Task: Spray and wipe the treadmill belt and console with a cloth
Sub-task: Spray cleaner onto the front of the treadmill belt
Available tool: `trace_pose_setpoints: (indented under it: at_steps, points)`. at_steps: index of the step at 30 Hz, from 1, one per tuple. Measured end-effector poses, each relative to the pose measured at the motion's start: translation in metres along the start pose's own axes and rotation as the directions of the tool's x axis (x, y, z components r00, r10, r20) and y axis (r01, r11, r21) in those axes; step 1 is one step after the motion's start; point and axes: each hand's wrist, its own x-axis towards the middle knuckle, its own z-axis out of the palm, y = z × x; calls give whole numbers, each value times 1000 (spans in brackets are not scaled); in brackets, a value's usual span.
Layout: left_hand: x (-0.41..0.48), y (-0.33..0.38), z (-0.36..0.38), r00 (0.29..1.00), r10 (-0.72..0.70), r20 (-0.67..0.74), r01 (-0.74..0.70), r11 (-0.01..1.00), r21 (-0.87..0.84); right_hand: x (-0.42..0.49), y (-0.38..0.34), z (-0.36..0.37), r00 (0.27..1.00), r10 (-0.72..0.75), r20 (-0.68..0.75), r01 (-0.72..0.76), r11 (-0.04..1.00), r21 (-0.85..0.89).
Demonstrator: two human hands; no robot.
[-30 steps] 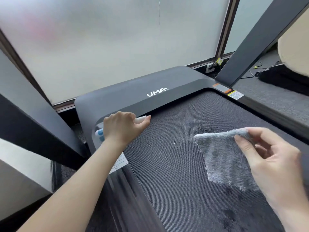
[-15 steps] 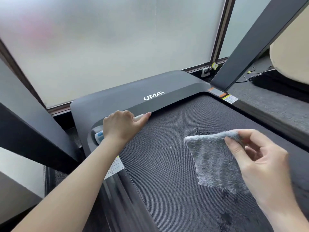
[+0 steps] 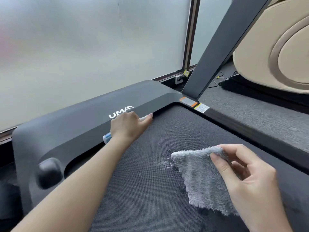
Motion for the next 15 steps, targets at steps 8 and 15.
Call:
trace_pose_setpoints:
  at_steps: [8,15]
  points:
    - [58,65,41,998,54,13,-53,999,-6,25,18,-2,995,-91,-40,89,994,-60]
    - [78,109,62,993,119,0,-119,993,-1,32,41,-11,992,-113,-57,107,989,-106]
